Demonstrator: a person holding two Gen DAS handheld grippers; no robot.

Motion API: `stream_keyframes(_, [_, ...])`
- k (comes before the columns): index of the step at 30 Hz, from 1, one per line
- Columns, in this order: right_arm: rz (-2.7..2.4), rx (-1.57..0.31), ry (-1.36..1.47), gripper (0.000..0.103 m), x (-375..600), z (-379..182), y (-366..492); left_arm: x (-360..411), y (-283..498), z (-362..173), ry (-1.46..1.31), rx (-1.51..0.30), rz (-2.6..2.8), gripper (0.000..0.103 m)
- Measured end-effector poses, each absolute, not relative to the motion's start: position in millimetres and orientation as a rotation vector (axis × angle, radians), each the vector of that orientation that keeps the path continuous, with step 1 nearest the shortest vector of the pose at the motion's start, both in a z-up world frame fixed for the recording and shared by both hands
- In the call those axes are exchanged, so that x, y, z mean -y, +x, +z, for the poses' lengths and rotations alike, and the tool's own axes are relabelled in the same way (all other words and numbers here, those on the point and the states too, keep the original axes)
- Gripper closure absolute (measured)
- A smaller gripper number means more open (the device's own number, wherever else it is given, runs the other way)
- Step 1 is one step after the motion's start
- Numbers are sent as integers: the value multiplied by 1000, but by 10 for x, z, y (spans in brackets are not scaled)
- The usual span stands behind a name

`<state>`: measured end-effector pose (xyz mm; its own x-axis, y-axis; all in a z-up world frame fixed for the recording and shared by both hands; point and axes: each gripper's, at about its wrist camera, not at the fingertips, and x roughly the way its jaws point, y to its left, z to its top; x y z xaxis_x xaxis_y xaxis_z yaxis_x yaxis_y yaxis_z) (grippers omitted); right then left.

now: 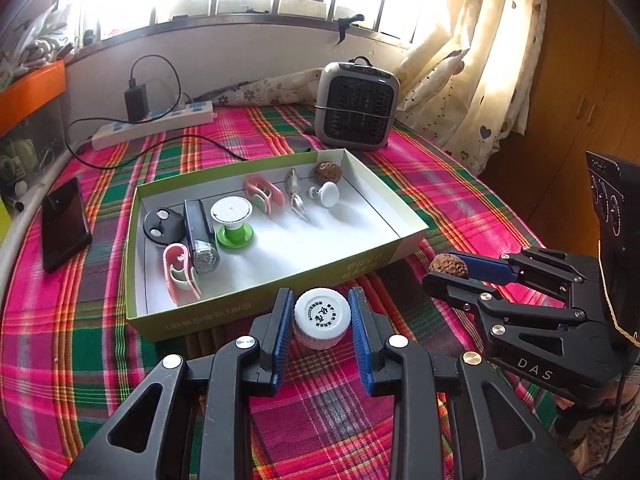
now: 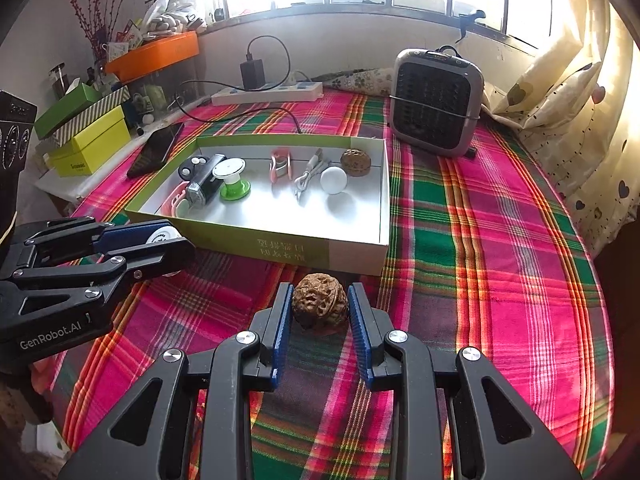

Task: Organize objects
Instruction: 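Carry the white jar and the walnut over the white box with both tools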

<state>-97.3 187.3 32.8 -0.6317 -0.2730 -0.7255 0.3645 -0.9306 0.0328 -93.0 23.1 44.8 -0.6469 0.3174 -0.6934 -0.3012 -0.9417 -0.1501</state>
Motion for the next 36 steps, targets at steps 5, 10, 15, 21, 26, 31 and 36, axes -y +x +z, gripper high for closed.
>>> stream_keyframes(5, [-2562, -152, 1084, 74, -1871, 401, -1016, -219, -963, 512, -1078, 27, 2585, 77])
stream_keyframes(10, [-2568, -151, 1057, 74, -1843, 491, -1089, -194, -1024, 562, -1068, 38, 2598, 77])
stream_keyframes(15, [-2572, -146, 1042, 74, -1819, 542, -1218, -171, -1105, 584, -1062, 42, 2607, 77])
stream_keyframes(21, [-2574, -151, 1041, 74, -1774, 555, -1396, -153, -1209, 578, -1062, 51, 2612, 77])
stream_keyframes(26, [-2571, -154, 1054, 74, -1742, 538, -1548, -112, -1317, 563, -1072, 68, 2622, 77])
stream_keyframes(31, [-2557, -172, 1074, 74, -1695, 483, -1674, -92, -1409, 517, -1091, 73, 2625, 77])
stream_keyframes(36, [-2542, -170, 1101, 74, -1667, 403, -1775, -108, -1487, 446, -1115, 63, 2625, 77])
